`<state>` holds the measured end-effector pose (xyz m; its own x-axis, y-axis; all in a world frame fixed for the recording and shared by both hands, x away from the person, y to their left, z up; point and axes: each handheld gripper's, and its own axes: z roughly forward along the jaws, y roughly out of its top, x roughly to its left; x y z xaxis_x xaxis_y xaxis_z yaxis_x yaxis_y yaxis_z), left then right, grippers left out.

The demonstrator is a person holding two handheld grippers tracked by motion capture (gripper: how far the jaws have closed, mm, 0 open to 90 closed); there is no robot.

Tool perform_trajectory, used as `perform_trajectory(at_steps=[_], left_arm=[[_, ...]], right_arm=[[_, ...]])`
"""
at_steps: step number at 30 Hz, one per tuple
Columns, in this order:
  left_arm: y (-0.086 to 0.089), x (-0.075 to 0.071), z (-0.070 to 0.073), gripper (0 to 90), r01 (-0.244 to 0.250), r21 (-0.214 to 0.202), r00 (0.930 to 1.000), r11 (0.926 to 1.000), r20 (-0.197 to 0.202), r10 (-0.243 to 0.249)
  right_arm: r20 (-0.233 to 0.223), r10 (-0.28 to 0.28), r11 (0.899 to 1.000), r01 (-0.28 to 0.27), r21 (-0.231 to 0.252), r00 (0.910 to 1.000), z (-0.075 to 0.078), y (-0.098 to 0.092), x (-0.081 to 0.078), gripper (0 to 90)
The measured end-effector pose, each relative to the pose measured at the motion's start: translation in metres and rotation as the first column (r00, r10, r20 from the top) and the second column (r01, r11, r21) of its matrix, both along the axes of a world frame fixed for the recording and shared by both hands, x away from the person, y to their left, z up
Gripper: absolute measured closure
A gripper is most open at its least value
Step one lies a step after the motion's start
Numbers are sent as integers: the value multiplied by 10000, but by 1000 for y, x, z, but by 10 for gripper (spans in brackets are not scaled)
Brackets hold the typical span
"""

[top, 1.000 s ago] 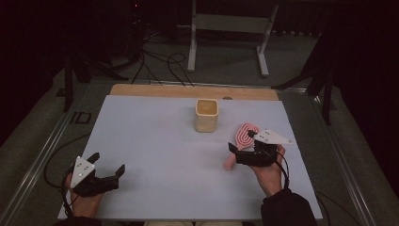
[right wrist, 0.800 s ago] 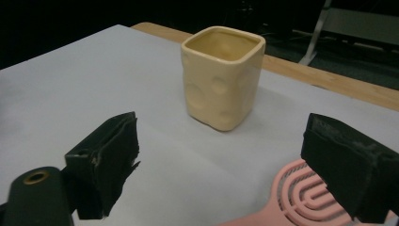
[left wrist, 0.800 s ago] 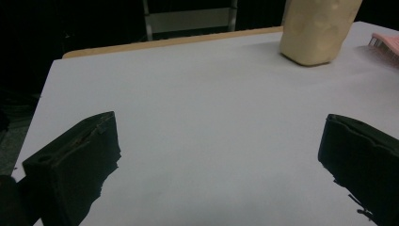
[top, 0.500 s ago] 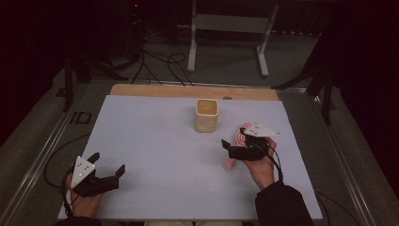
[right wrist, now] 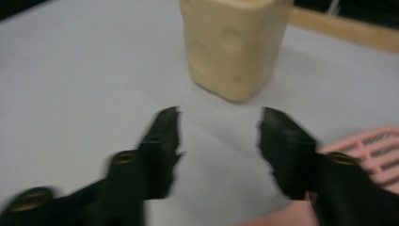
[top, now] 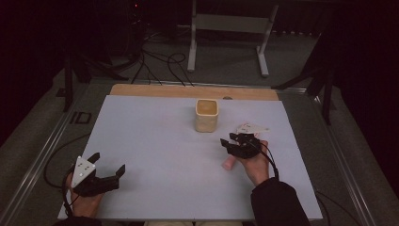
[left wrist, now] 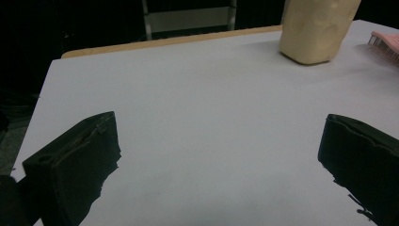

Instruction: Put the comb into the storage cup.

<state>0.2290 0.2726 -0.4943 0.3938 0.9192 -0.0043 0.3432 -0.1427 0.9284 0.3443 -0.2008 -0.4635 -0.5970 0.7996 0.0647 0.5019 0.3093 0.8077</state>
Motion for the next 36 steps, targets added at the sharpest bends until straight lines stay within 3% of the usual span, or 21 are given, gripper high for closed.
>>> perform_trajectory(at_steps=[4, 5, 13, 17, 28, 36], left_arm=[[0, 0, 0, 2, 5, 3, 10000, 10000, -1, -5], [0, 0, 0, 2, 11, 0, 10000, 10000, -1, -11], [0, 0, 0, 2, 19, 3, 10000, 10000, -6, -19], [0, 0, 0, 2, 19, 1, 10000, 10000, -9, -19], [0, 0, 0, 3, 16, 7, 10000, 10000, -19, -16], [-1, 1, 0, 7, 32, 74, 10000, 10000, -67, -32]], right_arm=[[-594, 296, 9990, -315, -324, 9978, -13, 3, 3, 872], [-695, 324, 9986, -352, -389, 9971, -17, 4, 4, 898], [-1599, 265, 9885, -497, -1430, 9868, -34, 8, 4, 900], [-1795, 280, 9792, -630, -1928, 9834, -37, 8, 1, 900], [-1864, 562, 9686, -989, -2281, 9809, -31, -1, -11, 900], [-2006, 273, 9723, -726, -2221, 9793, -36, -21, -16, 900]])
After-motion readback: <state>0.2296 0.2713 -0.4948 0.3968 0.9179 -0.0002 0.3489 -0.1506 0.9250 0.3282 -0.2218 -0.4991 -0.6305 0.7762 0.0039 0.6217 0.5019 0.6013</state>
